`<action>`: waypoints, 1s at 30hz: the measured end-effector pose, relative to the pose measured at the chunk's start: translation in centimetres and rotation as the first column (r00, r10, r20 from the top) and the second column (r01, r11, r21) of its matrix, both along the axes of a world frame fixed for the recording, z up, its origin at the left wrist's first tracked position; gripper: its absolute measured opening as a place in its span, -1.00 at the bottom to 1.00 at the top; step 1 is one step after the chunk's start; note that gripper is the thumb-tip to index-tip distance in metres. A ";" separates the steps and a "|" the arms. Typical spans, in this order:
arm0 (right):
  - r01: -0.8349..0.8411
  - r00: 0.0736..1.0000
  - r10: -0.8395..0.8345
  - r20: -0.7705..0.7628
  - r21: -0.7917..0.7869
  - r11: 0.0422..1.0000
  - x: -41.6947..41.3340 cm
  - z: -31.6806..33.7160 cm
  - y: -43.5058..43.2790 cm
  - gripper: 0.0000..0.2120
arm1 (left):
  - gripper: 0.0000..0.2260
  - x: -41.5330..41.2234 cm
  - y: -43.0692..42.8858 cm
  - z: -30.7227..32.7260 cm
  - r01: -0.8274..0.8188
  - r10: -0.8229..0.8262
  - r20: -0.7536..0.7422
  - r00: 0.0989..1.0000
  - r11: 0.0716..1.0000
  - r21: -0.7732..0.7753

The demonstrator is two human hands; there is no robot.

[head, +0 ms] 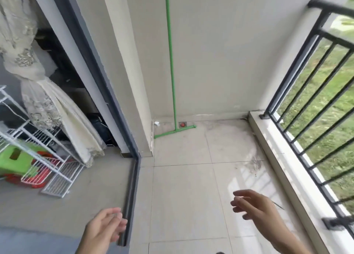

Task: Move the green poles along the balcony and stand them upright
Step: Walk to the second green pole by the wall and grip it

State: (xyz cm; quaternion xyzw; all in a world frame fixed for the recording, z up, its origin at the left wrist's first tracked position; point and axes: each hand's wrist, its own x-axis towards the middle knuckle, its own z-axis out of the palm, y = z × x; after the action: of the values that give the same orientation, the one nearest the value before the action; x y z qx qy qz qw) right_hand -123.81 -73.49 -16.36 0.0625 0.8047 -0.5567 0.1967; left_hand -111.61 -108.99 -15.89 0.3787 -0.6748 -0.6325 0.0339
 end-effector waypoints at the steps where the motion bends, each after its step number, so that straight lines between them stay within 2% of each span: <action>1: 0.019 1.000 -0.019 -0.007 -0.004 1.000 -1.5 0.2 -0.6 -0.90 | -0.89 -2.3 -0.9 0.5 0.027 -0.028 -0.009 1.000 1.000 -0.006; 8: 0.094 0.995 -0.095 0.038 0.023 0.995 -13.3 -1.8 -3.4 -0.91 | -0.90 -16.6 -4.7 -0.5 0.095 -0.095 -0.006 0.995 0.995 -0.011; 13: 0.078 0.996 -0.079 0.046 0.014 0.997 -26.0 -3.1 -5.7 -0.91 | -0.91 -26.7 -6.3 -1.9 0.030 -0.031 0.038 0.999 0.999 0.010; 17: 0.007 1.000 -0.007 0.007 -0.001 1.000 -36.9 -1.4 -8.8 -0.91 | -0.90 -35.5 -7.2 -0.2 -0.030 0.030 -0.010 1.000 1.000 -0.003; 23: -0.117 0.992 0.117 -0.052 0.001 0.993 -49.7 1.6 -13.5 -0.91 | -0.88 -46.9 -9.4 1.6 0.030 -0.032 -0.074 0.997 0.999 -0.019; 30: -0.138 0.989 0.139 -0.048 0.030 0.990 -60.4 0.8 -19.0 -0.91 | -0.90 -60.9 -14.1 1.8 0.112 -0.126 -0.134 0.983 0.989 -0.101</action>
State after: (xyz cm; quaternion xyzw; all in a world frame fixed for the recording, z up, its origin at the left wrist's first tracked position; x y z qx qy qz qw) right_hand -184.18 -92.48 -15.53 -0.0049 0.8190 -0.5325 0.2136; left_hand -172.50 -123.07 -14.07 0.2904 -0.7209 -0.6263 0.0608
